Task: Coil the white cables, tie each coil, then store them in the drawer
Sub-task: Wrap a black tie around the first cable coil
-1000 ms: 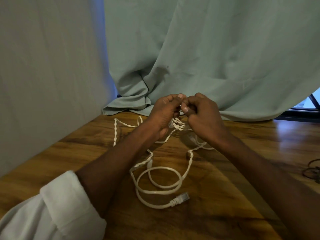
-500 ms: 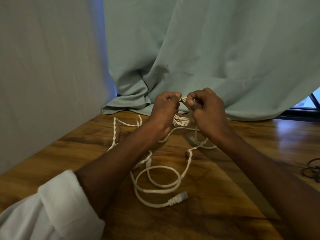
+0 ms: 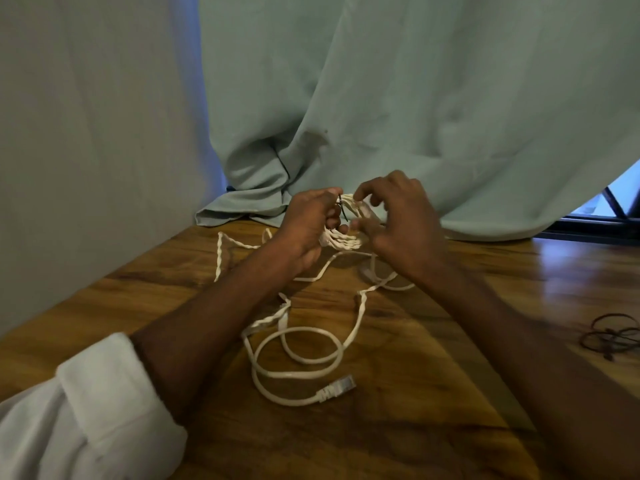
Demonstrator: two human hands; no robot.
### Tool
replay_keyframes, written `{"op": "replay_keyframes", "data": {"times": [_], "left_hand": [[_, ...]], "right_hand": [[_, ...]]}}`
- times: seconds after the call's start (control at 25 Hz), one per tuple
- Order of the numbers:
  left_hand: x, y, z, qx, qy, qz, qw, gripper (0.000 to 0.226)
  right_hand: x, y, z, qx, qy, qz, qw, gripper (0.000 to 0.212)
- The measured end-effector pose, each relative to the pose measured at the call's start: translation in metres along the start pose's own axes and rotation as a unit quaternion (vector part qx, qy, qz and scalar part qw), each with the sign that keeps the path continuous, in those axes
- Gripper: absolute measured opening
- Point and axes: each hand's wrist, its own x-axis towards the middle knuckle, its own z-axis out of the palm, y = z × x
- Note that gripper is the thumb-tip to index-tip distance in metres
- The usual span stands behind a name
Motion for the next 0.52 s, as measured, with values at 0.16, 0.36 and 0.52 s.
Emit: {"op": "replay_keyframes", "data": {"times": [0.16, 0.36, 0.52], "left_hand": [[-0.003, 0.001, -0.001, -0.001, -0.042, -0.007, 0.999, 0.016], [-0.013, 0.002, 0.008, 0.015, -0.071, -0.018, 0.997, 0.02], [-0.009, 0.005, 0.006, -0.052, -0.114, -0.076, 0.989, 0.019]], "right_hand": [[-0.002, -0.004, 0.001, -0.103, 0.017, -0.061, 0.993, 0.041], [-0.003, -0.001, 0.0, -0.09, 0.066, -0.064, 0.992, 0.016], [-0.003, 0.007, 0.005, -0.012, 0.084, -0.005, 0.996, 0.006]]}}
